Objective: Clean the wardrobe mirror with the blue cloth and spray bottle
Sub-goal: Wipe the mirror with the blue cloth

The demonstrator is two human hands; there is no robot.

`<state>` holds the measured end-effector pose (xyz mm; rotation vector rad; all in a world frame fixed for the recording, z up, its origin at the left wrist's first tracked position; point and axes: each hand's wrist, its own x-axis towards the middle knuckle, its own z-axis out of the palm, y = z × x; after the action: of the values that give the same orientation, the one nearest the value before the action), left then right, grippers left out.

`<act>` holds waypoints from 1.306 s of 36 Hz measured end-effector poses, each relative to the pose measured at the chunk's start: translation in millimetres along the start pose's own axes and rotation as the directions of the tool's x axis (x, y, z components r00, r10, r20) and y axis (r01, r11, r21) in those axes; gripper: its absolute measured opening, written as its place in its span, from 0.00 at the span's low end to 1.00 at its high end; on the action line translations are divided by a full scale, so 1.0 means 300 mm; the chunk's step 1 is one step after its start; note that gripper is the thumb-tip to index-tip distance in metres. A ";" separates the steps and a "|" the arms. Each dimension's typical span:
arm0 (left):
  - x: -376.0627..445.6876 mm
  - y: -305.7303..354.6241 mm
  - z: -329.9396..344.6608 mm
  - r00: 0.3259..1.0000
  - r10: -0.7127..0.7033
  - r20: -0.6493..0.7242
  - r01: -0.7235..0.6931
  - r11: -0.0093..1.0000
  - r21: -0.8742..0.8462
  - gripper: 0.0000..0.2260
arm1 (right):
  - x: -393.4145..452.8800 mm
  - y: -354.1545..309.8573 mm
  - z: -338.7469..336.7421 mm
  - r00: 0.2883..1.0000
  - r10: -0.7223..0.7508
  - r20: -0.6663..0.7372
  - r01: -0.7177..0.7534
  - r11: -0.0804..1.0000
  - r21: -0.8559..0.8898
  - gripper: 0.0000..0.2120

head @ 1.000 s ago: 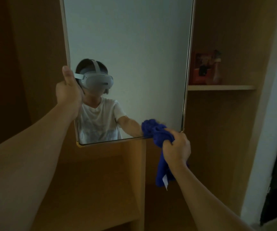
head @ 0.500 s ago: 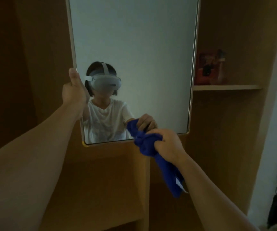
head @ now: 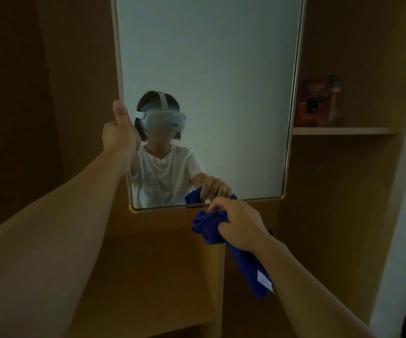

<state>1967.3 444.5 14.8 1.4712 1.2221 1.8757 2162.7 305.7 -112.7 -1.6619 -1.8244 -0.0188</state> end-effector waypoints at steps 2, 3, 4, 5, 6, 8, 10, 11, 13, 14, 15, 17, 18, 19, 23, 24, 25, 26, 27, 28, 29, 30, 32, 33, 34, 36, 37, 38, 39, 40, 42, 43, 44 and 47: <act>0.002 -0.001 -0.006 1.000 -0.010 0.010 0.010 1.000 -0.005 0.24 | -0.003 -0.003 -0.002 0.995 -0.052 -0.080 0.052 0.999 -0.006 0.14; 0.003 0.001 -0.010 1.000 -0.020 0.009 0.020 1.000 0.006 0.24 | -0.004 -0.007 -0.006 0.992 -0.069 -0.110 0.069 0.998 -0.003 0.14; 0.000 0.007 -0.013 0.999 -0.036 0.009 0.036 0.999 0.007 0.24 | -0.004 -0.010 -0.010 0.987 -0.080 -0.139 0.081 0.997 0.006 0.14; -0.005 0.013 -0.017 0.998 -0.058 0.009 0.058 0.998 0.003 0.24 | -0.004 -0.013 -0.017 0.981 -0.086 -0.173 0.091 0.996 0.018 0.15; -0.008 0.018 -0.020 0.998 -0.070 0.005 0.070 0.998 -0.001 0.24 | -0.003 -0.016 -0.024 0.973 -0.091 -0.214 0.100 0.995 0.028 0.15; -0.017 0.026 -0.020 1.000 -0.013 -0.025 0.014 0.999 0.030 0.21 | 0.004 -0.022 -0.041 0.949 -0.094 -0.300 0.112 0.993 0.043 0.18; -0.041 0.025 -0.024 0.976 0.161 -0.148 -0.135 0.976 0.171 0.13 | 0.020 -0.026 -0.059 0.924 -0.078 -0.374 0.118 0.989 0.084 0.18; -0.070 0.022 -0.029 0.923 0.304 -0.238 -0.228 0.927 0.298 0.12 | 0.031 -0.027 -0.067 0.915 -0.058 -0.398 0.109 0.988 0.107 0.18; -0.148 0.003 -0.032 0.757 0.599 -0.261 -0.438 0.762 0.477 0.11 | 0.054 -0.026 -0.082 0.905 -0.013 -0.425 0.074 0.989 0.127 0.16; -0.194 -0.011 -0.030 0.688 0.702 -0.184 -0.547 0.668 0.504 0.10 | 0.064 -0.023 -0.086 0.903 -0.002 -0.430 0.061 0.990 0.124 0.16; -0.239 -0.031 -0.027 0.636 0.770 -0.054 -0.645 0.569 0.510 0.09 | 0.073 -0.019 -0.088 0.902 -0.002 -0.431 0.057 0.992 0.115 0.15; -0.314 -0.082 -0.023 0.544 0.795 0.267 -0.780 0.362 0.511 0.08 | 0.082 -0.011 -0.086 0.903 -0.022 -0.428 0.068 0.993 0.092 0.14; -0.344 -0.107 -0.019 0.484 0.775 0.406 -0.831 0.262 0.491 0.09 | 0.084 -0.006 -0.082 0.903 -0.031 -0.428 0.071 0.994 0.079 0.14; -0.369 -0.130 -0.014 0.414 0.753 0.512 -0.877 0.178 0.446 0.12 | 0.085 -0.001 -0.078 0.902 -0.038 -0.430 0.073 0.995 0.065 0.14; -0.423 -0.180 0.009 0.147 0.730 0.668 -0.972 -0.018 0.233 0.13 | 0.074 0.017 -0.051 0.877 -0.075 -0.475 0.092 0.996 0.013 0.16; -0.424 -0.188 0.014 0.107 0.728 0.677 -0.977 -0.050 0.208 0.13 | 0.070 0.018 -0.043 0.867 -0.080 -0.493 0.092 0.996 0.000 0.16; -0.426 -0.194 0.017 0.084 0.715 0.694 -0.978 -0.075 0.196 0.14 | 0.065 0.018 -0.034 0.855 -0.081 -0.512 0.089 0.996 -0.008 0.17; -0.426 -0.202 0.022 0.073 0.691 0.719 -0.975 -0.102 0.197 0.15 | 0.061 0.018 -0.025 0.842 -0.076 -0.534 0.085 0.996 -0.007 0.17; -0.428 -0.209 0.026 0.076 0.660 0.747 -0.968 -0.131 0.214 0.18 | 0.059 0.018 -0.017 0.829 -0.064 -0.555 0.081 0.997 0.005 0.18; -0.428 -0.216 0.030 0.088 0.638 0.765 -0.957 -0.159 0.243 0.19 | 0.058 0.020 -0.010 0.817 -0.046 -0.575 0.073 0.997 0.023 0.19; -0.430 -0.222 0.033 0.111 0.624 0.774 -0.945 -0.175 0.277 0.20 | 0.057 0.021 -0.005 0.804 -0.024 -0.594 0.063 0.997 0.045 0.19; -0.431 -0.227 0.037 0.133 0.620 0.773 -0.936 -0.178 0.304 0.21 | 0.057 0.023 -0.002 0.794 -0.003 -0.607 0.054 0.996 0.066 0.20; -0.436 -0.231 0.047 0.155 0.611 0.776 -0.926 -0.183 0.329 0.20 | 0.058 0.027 -0.002 0.787 0.016 -0.617 0.048 0.995 0.088 0.20; -0.438 -0.231 0.051 0.155 0.609 0.778 -0.923 -0.190 0.333 0.20 | 0.058 0.028 -0.004 0.788 0.015 -0.615 0.048 0.995 0.086 0.21; -0.439 -0.230 0.054 0.154 0.607 0.779 -0.923 -0.193 0.333 0.19 | 0.057 0.030 -0.007 0.791 0.010 -0.612 0.047 0.996 0.077 0.21; -0.437 -0.224 0.056 0.159 0.595 0.788 -0.928 -0.181 0.324 0.18 | 0.055 0.032 -0.012 0.795 -0.007 -0.607 0.048 0.998 0.051 0.22; -0.433 -0.222 0.055 0.160 0.585 0.795 -0.933 -0.172 0.315 0.18 | 0.055 0.033 -0.013 0.795 -0.014 -0.606 0.052 0.998 0.044 0.22; -0.429 -0.220 0.053 0.155 0.579 0.800 -0.940 -0.164 0.301 0.19 | 0.055 0.034 -0.013 0.796 -0.020 -0.604 0.057 0.997 0.042 0.21; -0.423 -0.216 0.050 0.145 0.578 0.803 -0.946 -0.156 0.283 0.19 | 0.055 0.035 -0.013 0.799 -0.024 -0.601 0.062 0.997 0.043 0.21; -0.418 -0.210 0.046 0.132 0.580 0.804 -0.952 -0.152 0.266 0.19 | 0.056 0.036 -0.011 0.802 -0.026 -0.597 0.064 0.997 0.044 0.21; -0.408 -0.195 0.042 0.098 0.589 0.803 -0.958 -0.162 0.235 0.18 | 0.059 0.036 -0.009 0.804 -0.022 -0.595 0.060 0.997 0.043 0.22; -0.403 -0.188 0.046 0.076 0.595 0.800 -0.961 -0.171 0.218 0.17 | 0.059 0.037 -0.009 0.803 -0.020 -0.596 0.056 0.998 0.042 0.22; -0.398 -0.183 0.049 0.052 0.601 0.798 -0.964 -0.178 0.197 0.15 | 0.059 0.037 -0.009 0.802 -0.019 -0.597 0.053 0.998 0.040 0.22; -0.382 -0.165 0.067 -0.016 0.600 0.800 -0.971 -0.200 0.130 0.12 | 0.058 0.038 -0.011 0.802 -0.022 -0.597 0.056 0.998 0.038 0.22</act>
<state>2015.1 386.3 -86.7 3.8260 0.4856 1.1194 2174.8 321.7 -106.6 -1.3668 -1.3528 -0.4601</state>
